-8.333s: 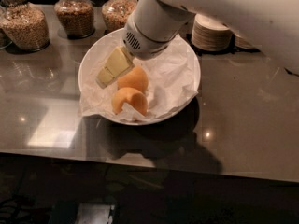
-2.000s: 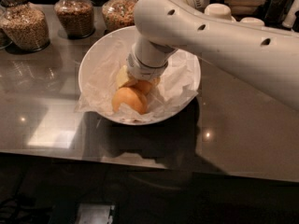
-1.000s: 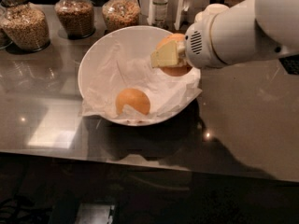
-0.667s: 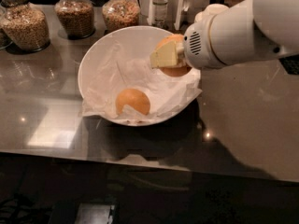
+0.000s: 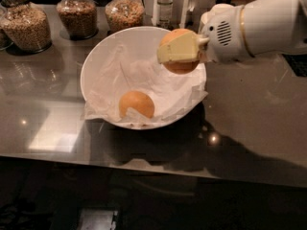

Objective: Pick orange from white bowl

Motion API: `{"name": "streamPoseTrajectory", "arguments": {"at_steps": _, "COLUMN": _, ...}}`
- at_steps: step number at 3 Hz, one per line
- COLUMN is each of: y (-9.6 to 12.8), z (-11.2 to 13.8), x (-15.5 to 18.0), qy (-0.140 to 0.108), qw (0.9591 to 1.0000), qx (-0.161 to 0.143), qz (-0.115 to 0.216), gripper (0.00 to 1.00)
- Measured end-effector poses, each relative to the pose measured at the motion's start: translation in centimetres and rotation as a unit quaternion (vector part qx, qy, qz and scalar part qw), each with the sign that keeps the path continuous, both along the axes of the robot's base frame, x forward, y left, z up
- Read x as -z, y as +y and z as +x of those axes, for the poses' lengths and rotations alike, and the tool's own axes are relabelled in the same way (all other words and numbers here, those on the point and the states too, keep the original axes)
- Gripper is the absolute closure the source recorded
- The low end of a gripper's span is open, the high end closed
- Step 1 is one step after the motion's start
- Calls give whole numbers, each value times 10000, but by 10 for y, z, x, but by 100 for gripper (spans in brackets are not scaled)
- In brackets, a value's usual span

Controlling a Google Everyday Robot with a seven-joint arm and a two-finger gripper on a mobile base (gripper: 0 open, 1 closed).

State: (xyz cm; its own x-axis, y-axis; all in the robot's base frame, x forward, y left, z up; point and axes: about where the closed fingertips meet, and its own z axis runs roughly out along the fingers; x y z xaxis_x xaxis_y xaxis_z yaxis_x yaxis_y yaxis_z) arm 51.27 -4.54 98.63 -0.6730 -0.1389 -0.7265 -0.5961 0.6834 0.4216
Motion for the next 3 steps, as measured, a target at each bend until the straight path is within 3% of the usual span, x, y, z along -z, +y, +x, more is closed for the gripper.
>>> {"name": "streamPoseTrajectory", "arguments": {"at_steps": 1, "y": -8, "z": -30, "x": -39, "qy": -194, "qw": 9895, "qx": -1019, "qz": 1004, "gripper": 100}}
{"name": "streamPoseTrajectory", "arguments": {"at_steps": 2, "y": -37, "z": -72, "x": -73, "qy": -793, "qw": 9613, "qx": -1995, "qz": 1726, "gripper": 100}}
{"name": "streamPoseTrajectory", "arguments": {"at_steps": 3, "y": -36, "z": -92, "x": -71, "qy": -1007, "qw": 9496, "qx": -2506, "qz": 1589, "gripper": 100}}
